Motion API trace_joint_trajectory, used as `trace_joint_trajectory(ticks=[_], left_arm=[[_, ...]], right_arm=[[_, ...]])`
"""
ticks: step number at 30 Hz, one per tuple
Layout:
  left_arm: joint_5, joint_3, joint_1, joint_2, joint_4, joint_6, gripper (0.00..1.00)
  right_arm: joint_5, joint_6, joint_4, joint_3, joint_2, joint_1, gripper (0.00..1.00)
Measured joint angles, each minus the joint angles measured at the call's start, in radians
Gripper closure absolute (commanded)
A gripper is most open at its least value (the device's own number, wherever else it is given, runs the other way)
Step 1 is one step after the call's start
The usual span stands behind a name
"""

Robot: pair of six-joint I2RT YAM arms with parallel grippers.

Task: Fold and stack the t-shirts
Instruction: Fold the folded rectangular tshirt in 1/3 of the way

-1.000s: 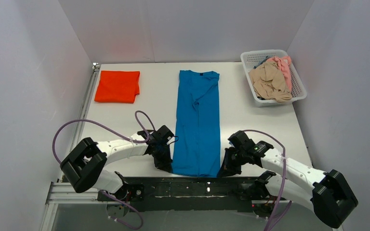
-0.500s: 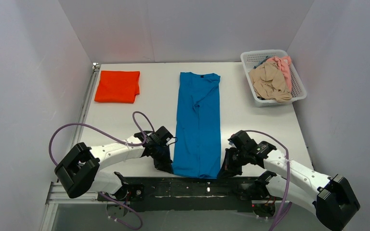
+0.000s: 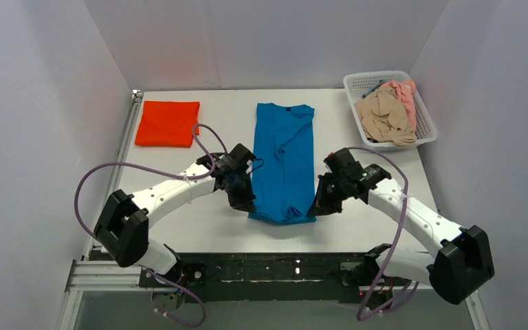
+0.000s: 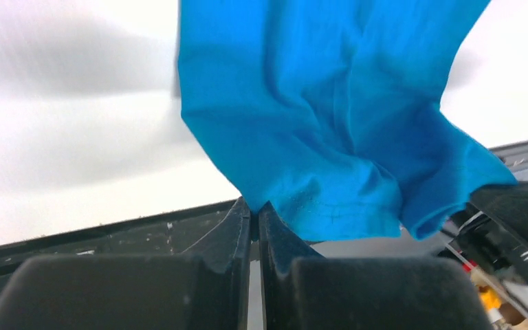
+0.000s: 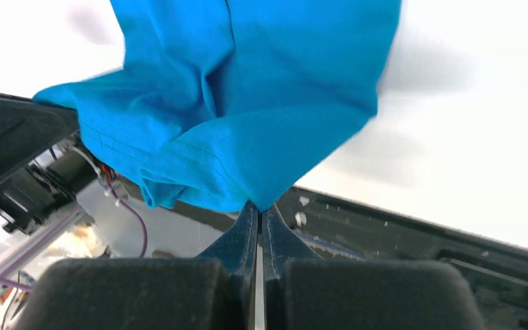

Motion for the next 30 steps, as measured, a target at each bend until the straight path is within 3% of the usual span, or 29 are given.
trace_joint_trajectory(ticks=[8,17,28,30], left_arm=[[-0.019,0.267,0.147,0.254,-0.082,0.082,1.0],[-0.04,0.578,0.23,0.472,-0.159,0.174,1.0],[-0.035,0.837,0.296,0.715,-0.233,0.242,1.0],[-0.033,0.867,0.301,0.745,-0.243,0.25,0.93]], right_arm=[[0.006,-0.166,-0.012,0.268,0.267,-0.156,0.99],[0.007,-0.272,0.0,0.498,0.498,-0.245,0.99],[-0.029,-0.323,0.006,0.652,0.69,-0.315,0.99],[-0.031,-0.326,0.008,0.674,0.722,-0.322,0.99]])
